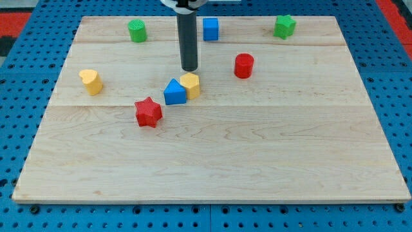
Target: Move the yellow heart diagonal to the bottom right of the yellow hexagon
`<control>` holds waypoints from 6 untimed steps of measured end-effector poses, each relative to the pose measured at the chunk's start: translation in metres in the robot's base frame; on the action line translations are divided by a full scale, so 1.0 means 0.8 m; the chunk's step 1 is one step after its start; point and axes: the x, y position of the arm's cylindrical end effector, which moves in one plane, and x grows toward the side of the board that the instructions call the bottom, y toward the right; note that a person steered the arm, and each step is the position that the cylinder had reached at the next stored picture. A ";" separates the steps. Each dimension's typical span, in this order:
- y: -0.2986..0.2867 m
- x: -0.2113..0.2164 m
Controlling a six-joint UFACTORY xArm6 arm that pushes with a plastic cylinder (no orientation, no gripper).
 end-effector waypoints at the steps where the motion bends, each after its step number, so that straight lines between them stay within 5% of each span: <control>1: -0.001 0.024; 3: -0.046 0.014; 4: -0.140 -0.016; 5: -0.232 -0.002; 6: -0.232 0.039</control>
